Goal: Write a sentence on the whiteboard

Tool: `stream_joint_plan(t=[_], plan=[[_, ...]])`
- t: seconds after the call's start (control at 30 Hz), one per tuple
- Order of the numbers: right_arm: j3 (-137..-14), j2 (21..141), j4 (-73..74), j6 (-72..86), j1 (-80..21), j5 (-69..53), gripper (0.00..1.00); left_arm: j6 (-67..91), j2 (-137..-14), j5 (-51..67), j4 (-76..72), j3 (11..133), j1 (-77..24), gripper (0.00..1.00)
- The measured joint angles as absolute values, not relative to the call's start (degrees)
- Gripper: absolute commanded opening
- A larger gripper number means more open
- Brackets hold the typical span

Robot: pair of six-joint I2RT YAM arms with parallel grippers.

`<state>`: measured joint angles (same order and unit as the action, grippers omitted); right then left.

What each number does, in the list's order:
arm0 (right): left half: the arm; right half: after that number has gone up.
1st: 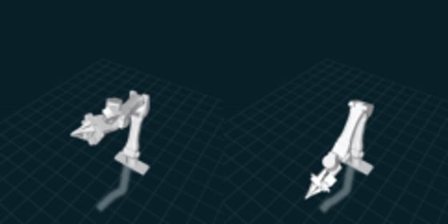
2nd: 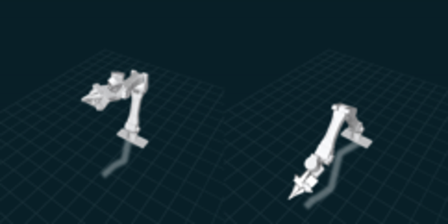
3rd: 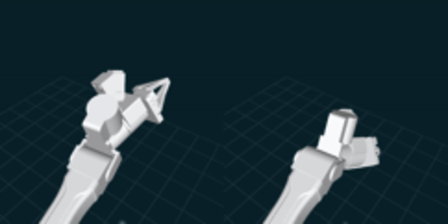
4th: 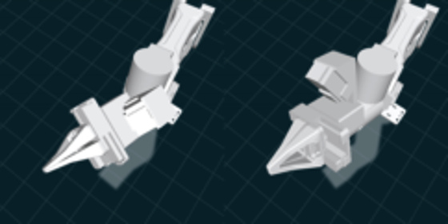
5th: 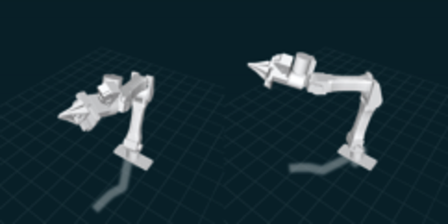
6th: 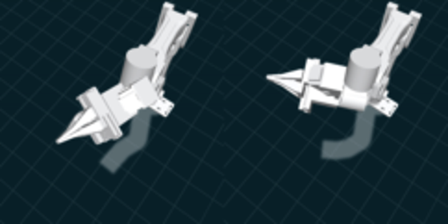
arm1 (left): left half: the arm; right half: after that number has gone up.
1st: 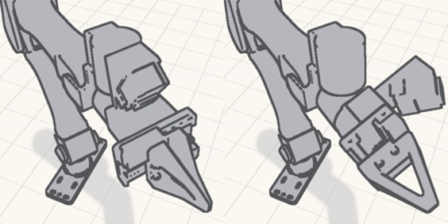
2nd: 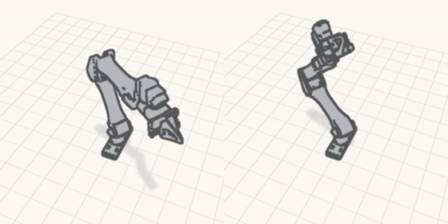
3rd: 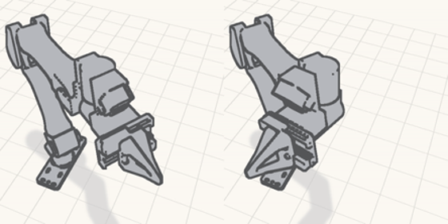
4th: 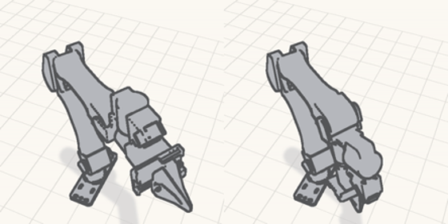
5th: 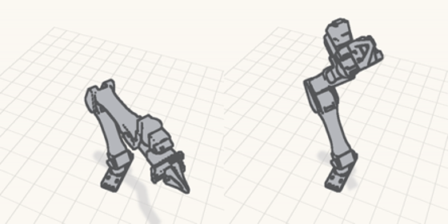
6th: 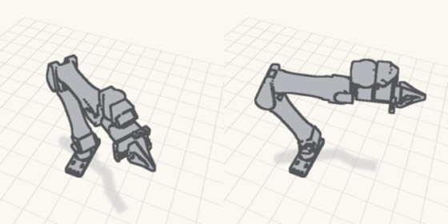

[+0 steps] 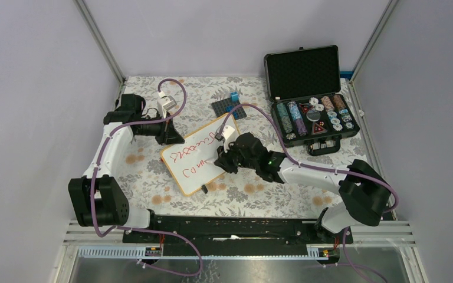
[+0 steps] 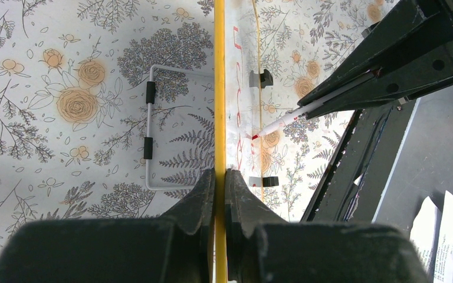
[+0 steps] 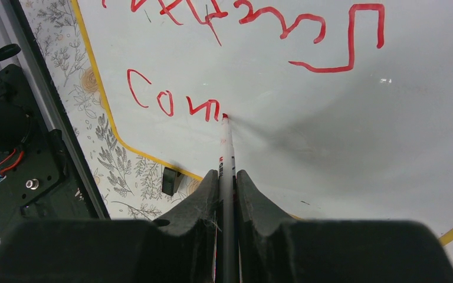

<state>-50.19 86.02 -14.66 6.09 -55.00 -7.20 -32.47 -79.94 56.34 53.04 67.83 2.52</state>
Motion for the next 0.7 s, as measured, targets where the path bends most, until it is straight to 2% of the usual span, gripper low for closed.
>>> stream_joint_plan(t=[0.7], plan=[[-50.48, 84.95, -12.64, 5.21, -54.35, -4.97, 0.0, -32.45, -79.94, 56.31, 53.01, 67.83, 2.52, 0.0]])
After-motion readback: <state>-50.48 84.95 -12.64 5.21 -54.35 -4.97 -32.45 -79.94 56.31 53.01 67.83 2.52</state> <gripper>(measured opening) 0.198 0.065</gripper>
